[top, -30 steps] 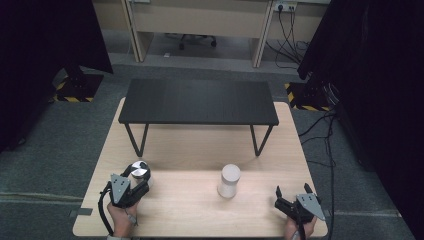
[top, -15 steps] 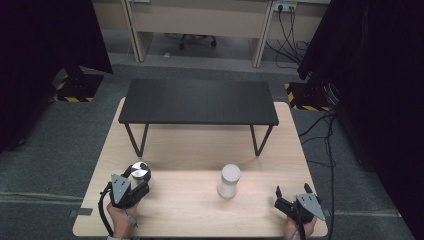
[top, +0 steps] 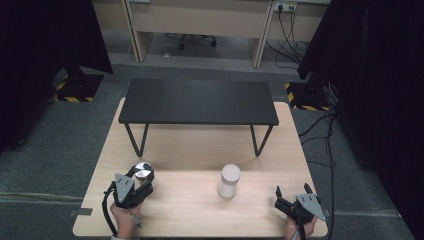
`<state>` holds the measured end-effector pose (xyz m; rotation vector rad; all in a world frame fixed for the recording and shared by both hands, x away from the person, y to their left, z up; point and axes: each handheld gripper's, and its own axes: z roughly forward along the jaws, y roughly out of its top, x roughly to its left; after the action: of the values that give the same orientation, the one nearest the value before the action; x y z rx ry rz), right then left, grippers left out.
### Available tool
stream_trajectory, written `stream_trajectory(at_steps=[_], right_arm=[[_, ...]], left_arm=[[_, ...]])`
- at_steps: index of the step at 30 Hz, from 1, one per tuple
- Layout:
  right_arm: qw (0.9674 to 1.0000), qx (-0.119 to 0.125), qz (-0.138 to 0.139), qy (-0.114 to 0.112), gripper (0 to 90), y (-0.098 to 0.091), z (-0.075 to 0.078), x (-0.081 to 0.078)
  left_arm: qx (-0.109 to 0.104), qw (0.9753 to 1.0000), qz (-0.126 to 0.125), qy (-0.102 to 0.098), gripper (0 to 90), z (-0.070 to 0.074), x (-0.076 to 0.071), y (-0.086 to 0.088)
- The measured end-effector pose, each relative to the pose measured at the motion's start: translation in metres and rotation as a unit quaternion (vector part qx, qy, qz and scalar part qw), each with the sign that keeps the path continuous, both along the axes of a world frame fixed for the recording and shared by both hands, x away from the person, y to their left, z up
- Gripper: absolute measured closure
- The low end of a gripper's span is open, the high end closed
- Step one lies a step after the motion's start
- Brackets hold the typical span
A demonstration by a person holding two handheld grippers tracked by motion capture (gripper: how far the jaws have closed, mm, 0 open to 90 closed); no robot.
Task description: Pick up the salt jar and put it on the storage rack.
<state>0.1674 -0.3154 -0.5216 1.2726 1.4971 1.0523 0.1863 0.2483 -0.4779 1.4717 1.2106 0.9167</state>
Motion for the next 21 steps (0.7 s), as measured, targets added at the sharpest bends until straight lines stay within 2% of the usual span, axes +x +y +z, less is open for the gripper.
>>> stream_trajectory(at_steps=[21], right_arm=[[1.0000,0.001,0.001,-0.004,0.3,-0.001,-0.001,-0.001]], left_arm=[[-0.010,0.9997,0.016,-0.018,34.4,0.043,0.008,-0.007]])
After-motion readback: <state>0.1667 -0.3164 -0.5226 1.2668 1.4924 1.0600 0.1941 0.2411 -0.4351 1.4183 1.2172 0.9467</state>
